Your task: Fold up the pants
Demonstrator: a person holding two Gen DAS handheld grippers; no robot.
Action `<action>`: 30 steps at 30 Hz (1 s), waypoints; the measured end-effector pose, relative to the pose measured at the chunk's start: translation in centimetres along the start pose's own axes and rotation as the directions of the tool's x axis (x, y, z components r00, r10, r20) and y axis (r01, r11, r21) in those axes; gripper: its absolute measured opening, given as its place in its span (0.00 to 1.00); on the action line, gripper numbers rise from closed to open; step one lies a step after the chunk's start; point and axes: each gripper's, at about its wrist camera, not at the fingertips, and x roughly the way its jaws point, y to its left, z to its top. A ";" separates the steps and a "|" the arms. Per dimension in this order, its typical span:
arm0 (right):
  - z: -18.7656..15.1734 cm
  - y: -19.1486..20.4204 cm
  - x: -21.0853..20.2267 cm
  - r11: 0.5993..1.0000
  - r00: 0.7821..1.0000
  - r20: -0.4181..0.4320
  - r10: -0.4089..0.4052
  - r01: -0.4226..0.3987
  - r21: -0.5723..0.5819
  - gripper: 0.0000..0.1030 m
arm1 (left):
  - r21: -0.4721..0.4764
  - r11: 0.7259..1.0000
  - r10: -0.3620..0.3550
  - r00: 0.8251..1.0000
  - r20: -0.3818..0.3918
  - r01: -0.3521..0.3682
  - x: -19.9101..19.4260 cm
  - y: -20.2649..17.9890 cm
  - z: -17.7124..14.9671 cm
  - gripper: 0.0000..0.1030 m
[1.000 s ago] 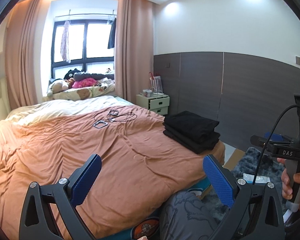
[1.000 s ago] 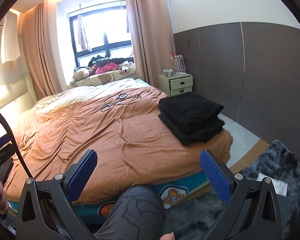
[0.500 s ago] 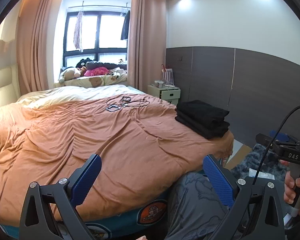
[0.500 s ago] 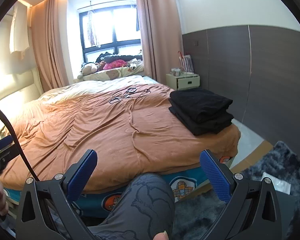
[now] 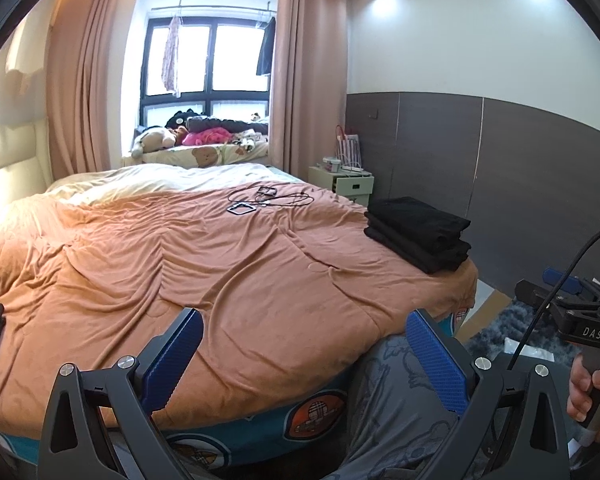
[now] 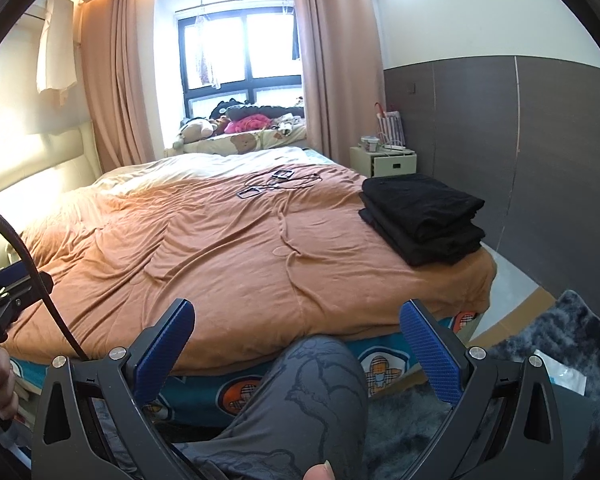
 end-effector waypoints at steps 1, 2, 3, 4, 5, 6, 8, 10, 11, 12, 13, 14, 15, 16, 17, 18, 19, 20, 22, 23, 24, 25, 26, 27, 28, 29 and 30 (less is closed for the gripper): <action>0.0 0.0 0.0 1.000 1.000 -0.001 -0.004 0.004 -0.002 1.00 | -0.002 1.000 0.001 1.000 0.000 -0.001 0.0 0.0 0.0 0.99; -0.1 0.0 0.1 1.000 1.000 -0.002 -0.009 0.009 -0.005 1.00 | -0.003 1.000 0.004 1.000 0.000 -0.004 -0.1 0.1 -0.1 0.99; -0.2 0.0 0.1 1.000 1.000 -0.008 -0.009 0.009 -0.006 1.00 | -0.003 1.000 0.005 1.000 -0.001 -0.005 0.0 0.1 -0.1 0.99; -0.2 0.0 0.1 1.000 1.000 -0.018 -0.004 0.004 -0.001 1.00 | -0.004 1.000 0.007 1.000 0.001 -0.007 -0.1 0.1 -0.1 0.99; -0.2 0.1 0.2 1.000 1.000 -0.024 -0.001 0.001 0.002 1.00 | -0.003 1.000 0.009 1.000 0.003 -0.009 -0.1 0.1 -0.1 0.99; -0.2 0.2 0.1 1.000 1.000 -0.027 -0.003 0.003 0.001 1.00 | -0.004 1.000 0.010 1.000 0.005 -0.010 -0.2 0.1 -0.1 0.99; -0.1 0.3 0.0 1.000 1.000 -0.024 -0.010 0.009 -0.006 1.00 | -0.005 1.000 0.010 1.000 0.005 -0.009 -0.2 0.2 -0.2 0.99; 0.0 0.5 -0.2 1.000 1.000 -0.022 -0.005 0.005 -0.003 1.00 | -0.005 1.000 0.010 1.000 0.004 -0.010 -0.2 0.2 -0.2 0.99; 0.0 0.5 -0.2 1.000 1.000 -0.022 -0.005 0.004 -0.003 1.00 | -0.007 1.000 0.009 1.000 0.004 -0.009 -0.3 0.2 -0.2 0.99; 0.0 0.6 -0.3 1.000 1.000 -0.022 -0.006 0.005 -0.005 1.00 | -0.009 1.000 0.007 1.000 0.005 -0.007 -0.4 0.3 -0.2 0.99; 0.0 0.6 -0.3 1.000 1.000 -0.025 -0.006 0.006 -0.006 1.00 | -0.012 1.000 0.006 1.000 0.005 -0.006 -0.4 0.3 -0.2 0.99; 0.0 0.6 -0.3 1.000 1.000 -0.025 -0.004 0.004 -0.006 1.00 | -0.013 1.000 0.009 1.000 0.006 -0.009 -0.5 0.4 -0.2 0.99; 0.0 0.5 -0.3 1.000 1.000 -0.025 -0.001 0.001 -0.006 1.00 | -0.012 1.000 0.010 1.000 0.009 -0.010 -0.6 0.4 -0.2 0.99; 0.1 0.6 -0.4 1.000 1.000 -0.024 -0.002 0.002 -0.006 1.00 | -0.011 1.000 0.011 1.000 0.010 -0.011 -0.6 0.3 -0.2 0.99; 0.1 0.6 -0.5 1.000 1.000 -0.022 -0.003 0.003 -0.007 1.00 | -0.012 1.000 0.011 1.000 0.010 -0.011 -0.7 0.3 -0.2 0.99; 0.1 0.7 -0.5 1.000 1.000 -0.021 -0.001 0.001 -0.006 1.00 | -0.013 1.000 0.010 1.000 0.011 -0.010 -0.8 0.3 -0.2 0.99; 0.1 0.8 -0.6 1.000 1.000 -0.020 0.000 0.000 -0.006 1.00 | -0.014 1.000 0.010 1.000 0.012 -0.010 -0.7 0.3 -0.1 0.99; 0.0 0.9 -0.6 1.000 1.000 -0.019 0.000 0.000 -0.008 1.00 | -0.013 1.000 0.010 1.000 0.012 -0.010 -0.8 0.4 -0.1 0.99; -0.1 1.0 -0.7 1.000 1.000 -0.017 -0.001 0.001 -0.012 1.00 | -0.012 1.000 0.011 1.000 0.013 -0.011 -0.8 0.3 -0.1 0.99; -0.1 1.1 -0.7 1.000 1.000 -0.017 0.000 -0.001 -0.013 1.00 | -0.012 1.000 0.011 1.000 0.013 -0.011 -0.8 0.3 -0.2 0.99; -0.1 1.1 -0.7 1.000 1.000 -0.018 0.000 0.000 -0.014 1.00 | -0.013 1.000 0.010 1.000 0.013 -0.010 -0.8 0.3 -0.2 0.99; -0.1 1.2 -0.7 1.000 1.000 -0.017 -0.002 0.002 -0.017 1.00 | -0.014 1.000 0.011 1.000 0.013 -0.011 -0.8 0.3 -0.1 0.99; -0.2 1.2 -0.7 1.000 1.000 -0.016 -0.004 0.004 -0.019 1.00 | -0.013 1.000 0.011 1.000 0.013 -0.011 -0.8 0.3 -0.1 0.99; -0.2 1.2 -0.7 1.000 1.000 -0.015 -0.005 0.004 -0.020 1.00 | -0.012 1.000 0.012 1.000 0.014 -0.012 -0.8 0.3 -0.1 0.99; -0.1 1.2 -0.7 1.000 1.000 -0.013 -0.006 0.005 -0.022 1.00 | -0.010 1.000 0.015 1.000 0.015 -0.015 -0.9 0.2 -0.1 0.99; -0.1 1.2 -0.8 1.000 1.000 -0.012 -0.007 0.006 -0.023 1.00 | -0.009 1.000 0.018 1.000 0.015 -0.018 -0.9 0.2 -0.1 0.99; -0.1 1.1 -0.7 1.000 1.000 -0.011 -0.006 0.006 -0.023 1.00 | -0.009 1.000 0.017 1.000 0.016 -0.017 -0.9 0.1 0.0 0.99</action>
